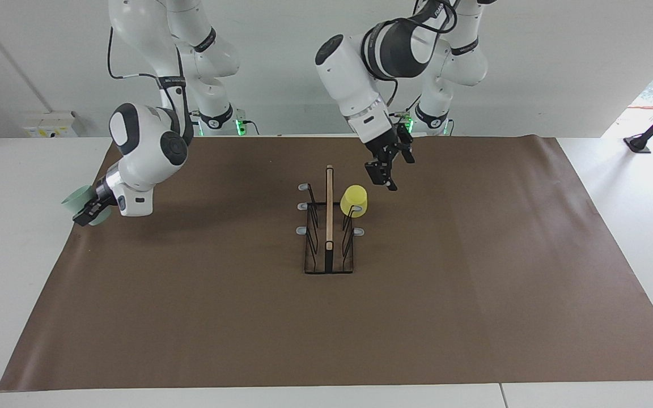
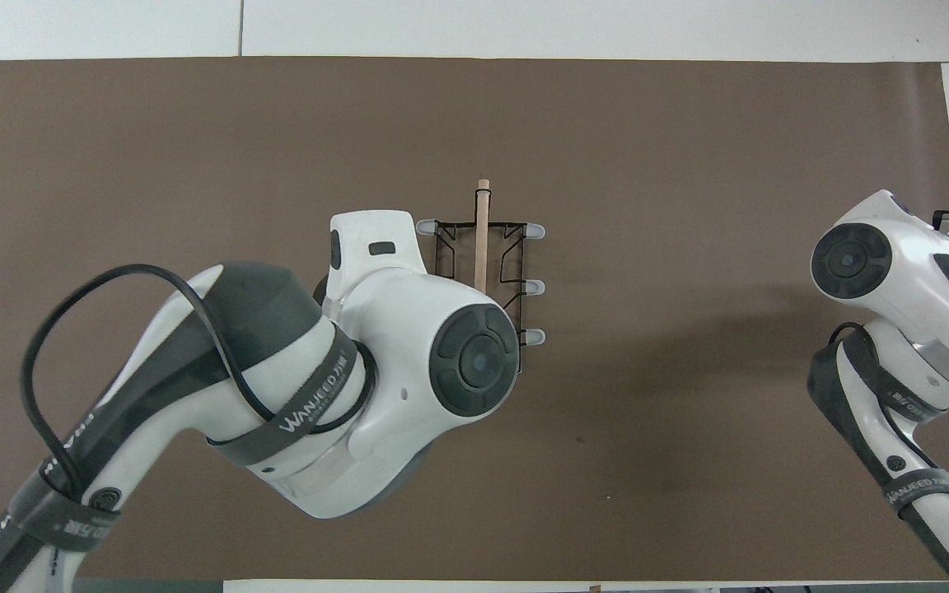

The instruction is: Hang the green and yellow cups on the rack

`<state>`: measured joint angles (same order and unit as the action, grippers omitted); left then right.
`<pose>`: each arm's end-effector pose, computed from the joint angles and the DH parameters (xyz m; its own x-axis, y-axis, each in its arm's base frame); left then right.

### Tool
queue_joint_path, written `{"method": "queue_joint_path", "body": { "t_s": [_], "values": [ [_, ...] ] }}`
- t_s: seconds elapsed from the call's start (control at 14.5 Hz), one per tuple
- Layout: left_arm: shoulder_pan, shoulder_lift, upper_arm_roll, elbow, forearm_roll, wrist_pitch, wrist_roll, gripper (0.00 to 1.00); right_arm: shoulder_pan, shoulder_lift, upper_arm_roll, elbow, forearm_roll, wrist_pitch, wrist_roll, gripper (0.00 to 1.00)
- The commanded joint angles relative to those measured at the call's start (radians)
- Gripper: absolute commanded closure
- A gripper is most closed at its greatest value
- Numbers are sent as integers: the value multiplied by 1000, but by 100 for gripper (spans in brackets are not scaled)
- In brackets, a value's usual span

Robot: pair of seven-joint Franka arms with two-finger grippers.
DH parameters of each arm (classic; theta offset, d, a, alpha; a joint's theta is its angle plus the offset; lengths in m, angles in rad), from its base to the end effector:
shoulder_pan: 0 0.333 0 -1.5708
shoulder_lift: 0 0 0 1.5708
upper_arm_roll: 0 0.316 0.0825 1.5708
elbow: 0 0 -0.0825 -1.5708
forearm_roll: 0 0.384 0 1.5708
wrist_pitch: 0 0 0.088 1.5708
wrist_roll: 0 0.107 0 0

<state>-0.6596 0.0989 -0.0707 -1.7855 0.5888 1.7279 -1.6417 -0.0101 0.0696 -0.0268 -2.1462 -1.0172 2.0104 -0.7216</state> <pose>0.4663 -0.3472 0.4944 0.6353 0.5579 0.5340 0.7181 -0.6812 -0.1426 0.5398 -0.0703 0.3775 0.3286 0.6061 -0.7244 0.9441 -0.1900 0.2694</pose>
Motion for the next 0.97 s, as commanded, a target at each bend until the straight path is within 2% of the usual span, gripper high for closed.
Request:
{"method": "queue_joint_path", "body": {
  "t_s": [0.0,0.21,0.28,0.41,0.48,0.62,0.76,0.9],
  "values": [
    [118,-12,-4,-44,-88,93,236,0,2,4,8,54,184,-4,-16,100],
    [219,-44,-4,-89,-170,139,493,0,-2,-16,8,88,466,-27,-18,100],
    [254,-59,-4,-106,-203,157,584,0,9,-22,10,94,520,-39,-16,100],
    [343,-77,-4,-111,-276,173,751,0,32,-24,54,173,589,-152,-51,100],
    [378,-81,-3,-109,-312,183,826,0,32,-40,70,228,679,-212,-97,100],
    [460,-102,-3,-109,-398,185,987,0,4,-56,61,298,993,-309,-134,100],
    [524,-119,-3,-104,-486,177,1135,0,-10,-102,61,296,1145,-366,-125,100],
    [579,-134,2,-100,-501,173,1253,0,-7,-143,61,292,1324,-364,-124,100]
  ]
}}
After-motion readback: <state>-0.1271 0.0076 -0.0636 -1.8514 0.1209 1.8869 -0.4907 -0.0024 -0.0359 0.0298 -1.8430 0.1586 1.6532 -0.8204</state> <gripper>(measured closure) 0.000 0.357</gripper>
